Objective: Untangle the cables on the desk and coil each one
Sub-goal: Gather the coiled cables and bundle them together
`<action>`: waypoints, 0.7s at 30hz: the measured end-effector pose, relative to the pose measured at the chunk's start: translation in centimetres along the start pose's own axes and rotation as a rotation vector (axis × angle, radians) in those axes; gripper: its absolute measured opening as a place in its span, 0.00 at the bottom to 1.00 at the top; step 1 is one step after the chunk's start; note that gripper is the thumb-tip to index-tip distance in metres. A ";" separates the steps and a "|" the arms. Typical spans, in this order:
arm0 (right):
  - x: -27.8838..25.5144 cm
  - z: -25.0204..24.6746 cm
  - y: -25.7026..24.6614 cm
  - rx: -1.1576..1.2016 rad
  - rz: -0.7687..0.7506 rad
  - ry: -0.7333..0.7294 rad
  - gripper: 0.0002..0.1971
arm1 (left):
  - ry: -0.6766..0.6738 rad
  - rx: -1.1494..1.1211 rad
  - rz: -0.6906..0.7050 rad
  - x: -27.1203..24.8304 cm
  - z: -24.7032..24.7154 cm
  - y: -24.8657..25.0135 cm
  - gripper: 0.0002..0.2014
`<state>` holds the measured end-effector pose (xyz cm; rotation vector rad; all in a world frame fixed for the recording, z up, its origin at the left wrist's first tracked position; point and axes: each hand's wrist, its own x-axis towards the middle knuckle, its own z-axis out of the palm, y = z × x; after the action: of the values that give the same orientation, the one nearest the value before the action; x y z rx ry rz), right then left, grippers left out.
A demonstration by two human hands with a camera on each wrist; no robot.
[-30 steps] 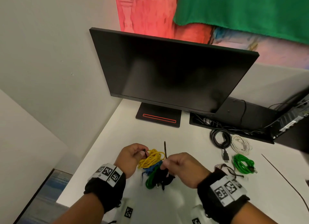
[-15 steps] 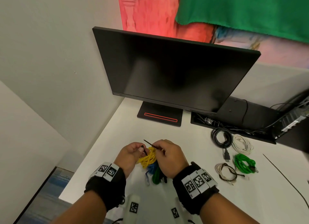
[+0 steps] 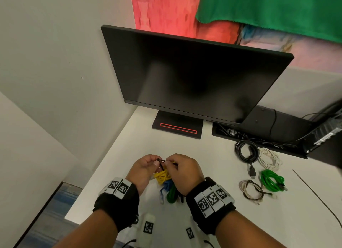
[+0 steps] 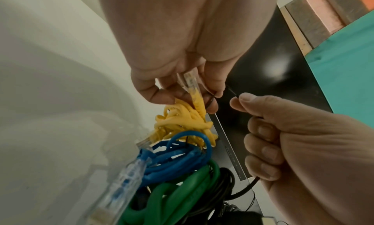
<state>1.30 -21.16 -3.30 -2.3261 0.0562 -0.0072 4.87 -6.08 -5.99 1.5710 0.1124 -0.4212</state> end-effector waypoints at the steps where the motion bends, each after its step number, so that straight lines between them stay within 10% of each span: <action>1: 0.1 0.0 0.0 0.001 -0.004 0.000 0.11 | -0.005 0.006 0.002 0.1 0.0 0.0 0.11; 21: 1.0 -0.4 0.0 -0.017 0.022 -0.054 0.12 | -0.028 0.006 0.024 0.5 0.2 0.7 0.08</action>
<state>2.29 -21.43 -3.04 -2.3407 0.0548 0.0675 5.47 -6.45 -5.49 1.5706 0.0708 -0.4245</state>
